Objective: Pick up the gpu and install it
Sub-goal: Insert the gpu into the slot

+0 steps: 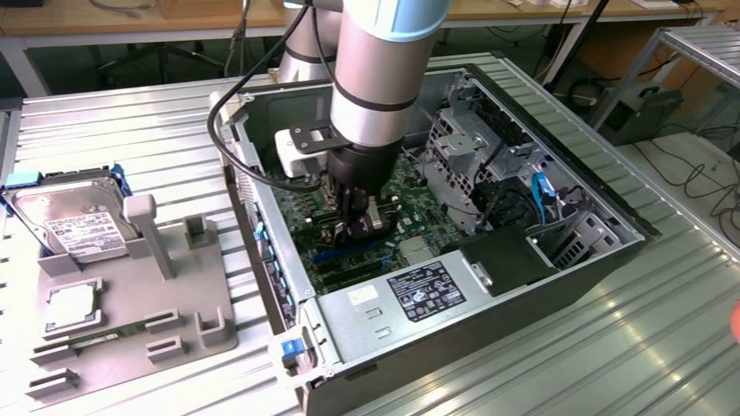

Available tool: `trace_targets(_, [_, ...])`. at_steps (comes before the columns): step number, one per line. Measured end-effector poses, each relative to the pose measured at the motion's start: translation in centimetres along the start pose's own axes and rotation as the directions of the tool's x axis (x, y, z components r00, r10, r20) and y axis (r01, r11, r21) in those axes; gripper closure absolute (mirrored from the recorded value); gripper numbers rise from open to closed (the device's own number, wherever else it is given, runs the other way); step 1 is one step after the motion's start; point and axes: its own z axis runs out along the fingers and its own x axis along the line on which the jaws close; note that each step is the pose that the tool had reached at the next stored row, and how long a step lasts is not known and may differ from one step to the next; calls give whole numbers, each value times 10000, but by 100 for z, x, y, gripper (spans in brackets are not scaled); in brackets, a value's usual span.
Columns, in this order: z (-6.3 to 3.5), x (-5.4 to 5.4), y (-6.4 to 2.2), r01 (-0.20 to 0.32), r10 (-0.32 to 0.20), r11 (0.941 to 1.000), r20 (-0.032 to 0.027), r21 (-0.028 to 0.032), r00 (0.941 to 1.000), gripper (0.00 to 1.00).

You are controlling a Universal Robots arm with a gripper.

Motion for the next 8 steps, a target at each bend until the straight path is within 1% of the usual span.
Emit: trace_targets(8, [1,-32,0,-14,14,10000,0,-1,10000,74])
